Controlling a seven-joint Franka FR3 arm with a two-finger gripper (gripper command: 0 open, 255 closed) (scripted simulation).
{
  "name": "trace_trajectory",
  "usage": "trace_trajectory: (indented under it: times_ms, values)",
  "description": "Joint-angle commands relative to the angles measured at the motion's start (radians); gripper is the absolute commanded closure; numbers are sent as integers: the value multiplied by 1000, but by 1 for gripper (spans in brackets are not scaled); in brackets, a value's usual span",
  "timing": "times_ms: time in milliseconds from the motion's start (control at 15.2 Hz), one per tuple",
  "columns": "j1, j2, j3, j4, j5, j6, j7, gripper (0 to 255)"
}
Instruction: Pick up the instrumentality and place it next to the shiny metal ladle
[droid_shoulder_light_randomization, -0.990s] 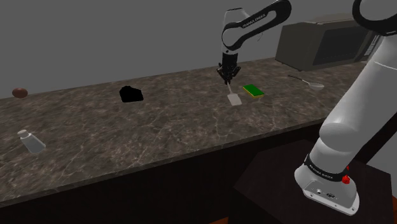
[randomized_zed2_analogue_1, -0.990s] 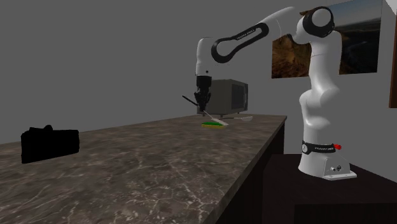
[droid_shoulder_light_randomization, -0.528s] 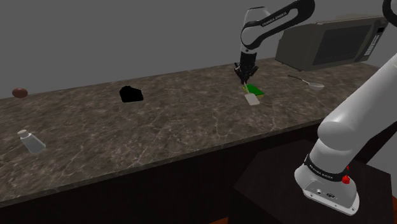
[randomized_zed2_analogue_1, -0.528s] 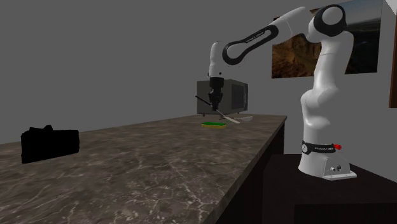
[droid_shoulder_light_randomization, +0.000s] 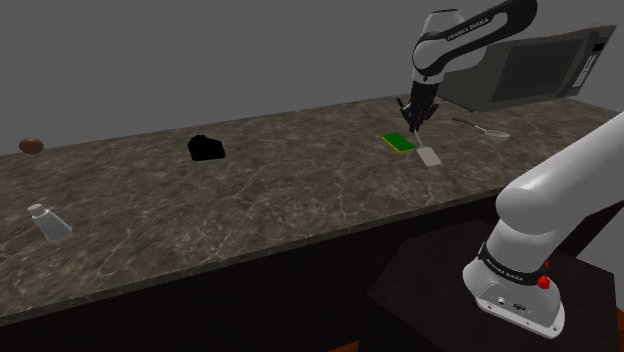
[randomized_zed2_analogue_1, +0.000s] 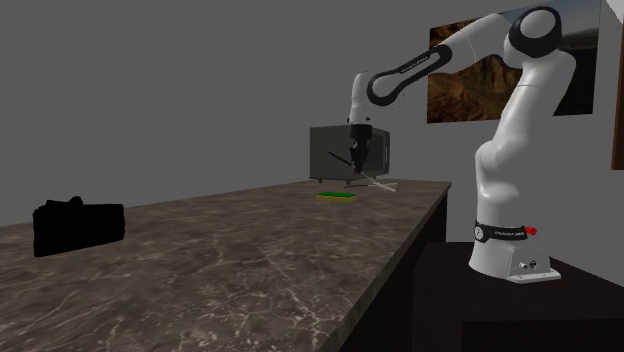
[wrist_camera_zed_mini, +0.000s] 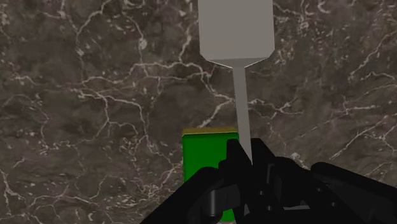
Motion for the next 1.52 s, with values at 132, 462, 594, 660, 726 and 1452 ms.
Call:
trace_trajectory:
  times_ms: [132, 462, 594, 660, 726, 1452]
  values:
    - [-49, -65, -67, -46, -36, -15, -91, 255]
    - [-114, -120, -156, -77, -87, -31, -206, 255]
    - [-139, -134, -193, -81, -108, -37, -255, 255]
    - [-143, -136, -200, -82, -111, -38, -263, 255]
    - [-144, -131, -202, -92, -113, -23, -263, 255]
    - [-142, -56, -233, -190, -120, 149, -270, 255]
